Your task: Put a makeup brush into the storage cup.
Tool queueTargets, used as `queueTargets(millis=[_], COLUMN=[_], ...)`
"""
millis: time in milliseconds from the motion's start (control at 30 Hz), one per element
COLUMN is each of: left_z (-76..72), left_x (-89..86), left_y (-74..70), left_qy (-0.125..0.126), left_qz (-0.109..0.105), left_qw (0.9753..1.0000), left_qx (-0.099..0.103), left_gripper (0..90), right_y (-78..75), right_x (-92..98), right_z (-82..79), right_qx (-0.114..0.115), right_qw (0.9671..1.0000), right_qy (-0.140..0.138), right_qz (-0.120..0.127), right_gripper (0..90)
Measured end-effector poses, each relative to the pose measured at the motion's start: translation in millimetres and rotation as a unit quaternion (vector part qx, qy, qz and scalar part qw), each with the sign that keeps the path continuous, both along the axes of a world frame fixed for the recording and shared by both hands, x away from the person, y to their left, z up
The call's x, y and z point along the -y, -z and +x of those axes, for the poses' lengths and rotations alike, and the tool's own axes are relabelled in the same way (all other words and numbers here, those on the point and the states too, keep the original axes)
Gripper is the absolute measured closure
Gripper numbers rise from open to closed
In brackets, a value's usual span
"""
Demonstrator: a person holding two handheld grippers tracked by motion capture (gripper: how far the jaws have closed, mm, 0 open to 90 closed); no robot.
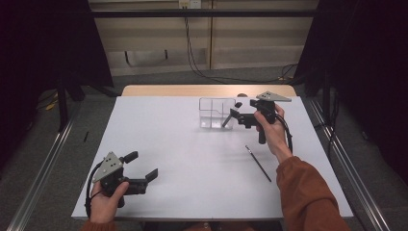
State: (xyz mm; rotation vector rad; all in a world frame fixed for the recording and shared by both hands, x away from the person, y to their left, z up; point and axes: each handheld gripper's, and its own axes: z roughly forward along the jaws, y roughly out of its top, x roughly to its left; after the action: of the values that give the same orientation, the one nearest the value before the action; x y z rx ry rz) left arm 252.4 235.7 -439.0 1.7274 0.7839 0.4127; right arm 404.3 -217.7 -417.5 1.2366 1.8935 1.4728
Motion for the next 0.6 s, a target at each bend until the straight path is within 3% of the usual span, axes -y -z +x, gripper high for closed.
queueTargets(millis=[600], left_z=[-2.2], left_x=[-4.9], left_y=[-0.5], left_qy=[-0.018], left_qz=[-0.008], left_qw=[0.9998], left_qx=[-0.001], left_gripper=[2.5], right_y=[4.9], right_x=[12.7], right_z=[-38.2], right_qx=[0.011], right_qw=[0.9999], right_qy=[0.003], right_qz=[0.008], right_gripper=[0.5])
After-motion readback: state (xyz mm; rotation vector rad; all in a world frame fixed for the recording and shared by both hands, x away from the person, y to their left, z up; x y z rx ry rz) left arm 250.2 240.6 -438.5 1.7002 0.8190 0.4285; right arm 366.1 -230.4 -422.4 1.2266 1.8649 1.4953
